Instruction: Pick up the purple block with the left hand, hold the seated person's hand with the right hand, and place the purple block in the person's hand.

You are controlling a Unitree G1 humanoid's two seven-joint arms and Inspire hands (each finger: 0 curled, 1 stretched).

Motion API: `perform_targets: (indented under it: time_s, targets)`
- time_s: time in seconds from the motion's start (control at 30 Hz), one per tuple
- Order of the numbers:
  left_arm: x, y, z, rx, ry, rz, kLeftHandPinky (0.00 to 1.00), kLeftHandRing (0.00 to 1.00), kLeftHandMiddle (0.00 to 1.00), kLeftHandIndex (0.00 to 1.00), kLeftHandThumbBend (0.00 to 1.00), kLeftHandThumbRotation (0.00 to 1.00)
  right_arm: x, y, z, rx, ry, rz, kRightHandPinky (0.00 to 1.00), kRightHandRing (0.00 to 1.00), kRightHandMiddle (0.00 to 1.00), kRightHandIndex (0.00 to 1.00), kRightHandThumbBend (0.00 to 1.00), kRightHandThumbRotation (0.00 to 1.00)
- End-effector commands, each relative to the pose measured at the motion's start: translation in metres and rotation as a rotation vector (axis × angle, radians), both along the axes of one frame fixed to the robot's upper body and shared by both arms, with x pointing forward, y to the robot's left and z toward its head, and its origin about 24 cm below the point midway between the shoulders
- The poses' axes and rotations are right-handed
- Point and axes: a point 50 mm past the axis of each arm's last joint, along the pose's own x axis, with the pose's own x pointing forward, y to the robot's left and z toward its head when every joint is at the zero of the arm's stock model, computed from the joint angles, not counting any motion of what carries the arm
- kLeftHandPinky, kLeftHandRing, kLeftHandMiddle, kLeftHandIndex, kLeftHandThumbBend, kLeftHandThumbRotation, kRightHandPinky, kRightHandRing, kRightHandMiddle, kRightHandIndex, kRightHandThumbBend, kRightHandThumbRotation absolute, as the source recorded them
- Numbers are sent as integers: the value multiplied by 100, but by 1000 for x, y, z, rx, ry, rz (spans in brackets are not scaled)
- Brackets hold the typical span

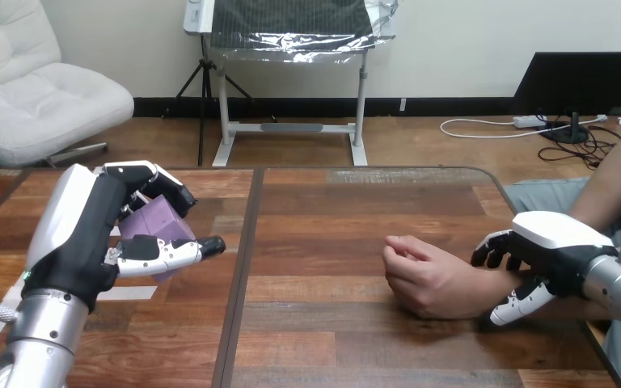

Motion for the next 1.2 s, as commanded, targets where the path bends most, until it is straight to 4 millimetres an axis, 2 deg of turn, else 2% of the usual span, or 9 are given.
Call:
perform_targets:
  time_s: [0.0, 0.2, 0.53, 0.83, 1.0, 1.17]
  targets:
    - [3, -1, 22, 3, -99, -13, 30, 35, 41, 44, 61, 0, -16, -6, -31, -9, 153, -64, 56, 70, 76, 76, 84, 28]
    - [3, -1, 23, 6, -104, -13, 30, 35, 41, 44, 61, 0, -18, -4, -34, -3, 163, -63, 56, 70, 76, 76, 89, 20]
    - [3, 0, 26, 0, -119, -9, 30, 36, 41, 44, 61, 0, -18, -2, -36, -8, 187, -49, 49, 64, 72, 75, 98, 10]
    - [4, 1, 28, 3, -138, -5, 31, 36, 41, 44, 61, 0, -18, -2, -36, -10, 214, -48, 46, 62, 69, 74, 100, 2]
    - [4, 2, 29, 2, -149, -6, 30, 35, 41, 43, 62, 0, -17, -2, -36, -25, 230, -51, 48, 63, 71, 75, 100, 1]
    - [4, 3, 30, -1, -152, -5, 29, 34, 40, 43, 62, 0, -16, -3, -36, -38, 236, -62, 45, 61, 68, 75, 100, 0]
